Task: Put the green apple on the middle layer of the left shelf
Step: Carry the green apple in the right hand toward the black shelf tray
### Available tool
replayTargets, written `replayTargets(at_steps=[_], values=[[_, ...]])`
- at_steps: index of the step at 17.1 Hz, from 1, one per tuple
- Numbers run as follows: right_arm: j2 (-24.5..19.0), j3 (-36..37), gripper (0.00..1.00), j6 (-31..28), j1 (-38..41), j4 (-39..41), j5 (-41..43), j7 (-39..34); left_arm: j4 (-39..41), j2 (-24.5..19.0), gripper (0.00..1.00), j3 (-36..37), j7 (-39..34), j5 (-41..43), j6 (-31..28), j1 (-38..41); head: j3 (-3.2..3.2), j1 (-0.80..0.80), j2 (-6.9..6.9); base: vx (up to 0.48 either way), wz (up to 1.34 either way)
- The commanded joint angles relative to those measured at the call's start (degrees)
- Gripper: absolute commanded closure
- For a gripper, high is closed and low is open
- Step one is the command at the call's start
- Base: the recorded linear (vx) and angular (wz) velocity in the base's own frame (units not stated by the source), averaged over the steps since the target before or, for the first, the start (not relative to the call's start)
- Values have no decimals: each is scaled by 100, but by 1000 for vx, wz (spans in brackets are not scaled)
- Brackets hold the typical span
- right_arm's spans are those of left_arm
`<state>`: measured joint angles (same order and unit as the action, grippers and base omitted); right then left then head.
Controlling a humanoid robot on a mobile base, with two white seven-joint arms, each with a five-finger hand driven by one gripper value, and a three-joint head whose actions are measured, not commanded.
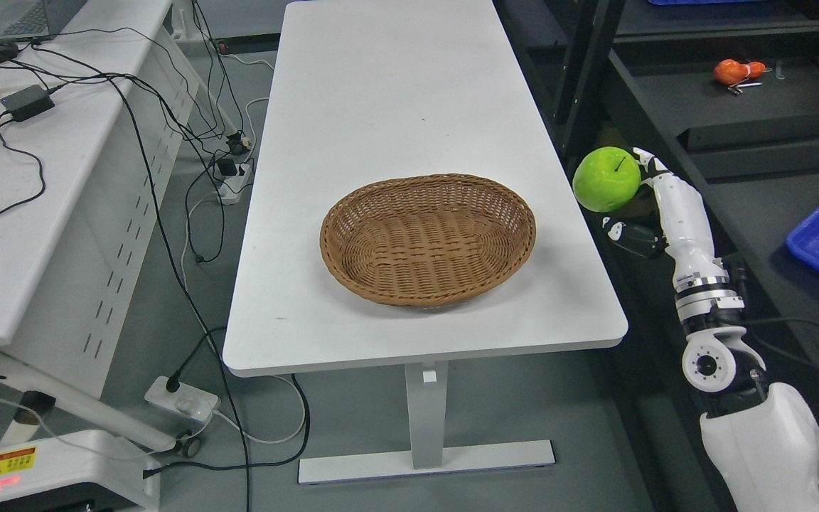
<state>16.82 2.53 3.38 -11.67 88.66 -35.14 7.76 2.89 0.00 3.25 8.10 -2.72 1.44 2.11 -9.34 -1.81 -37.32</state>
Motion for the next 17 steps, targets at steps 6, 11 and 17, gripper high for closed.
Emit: replayTargets(at_steps=[6,11,17], values=[[-108,152,99,-4,235,204,60,-55,1,-100,0,0,-2,0,-4,0,0,0,0,-286,51],[-187,125,99,22,323,213,60,-64,1,-100,0,0,-2,0,-4,0,0,0,0,-339,-109],[-222,20,99,198,429,213,60,-178,1,-100,0,0,-2,0,-4,0,0,0,0,-388,-41]])
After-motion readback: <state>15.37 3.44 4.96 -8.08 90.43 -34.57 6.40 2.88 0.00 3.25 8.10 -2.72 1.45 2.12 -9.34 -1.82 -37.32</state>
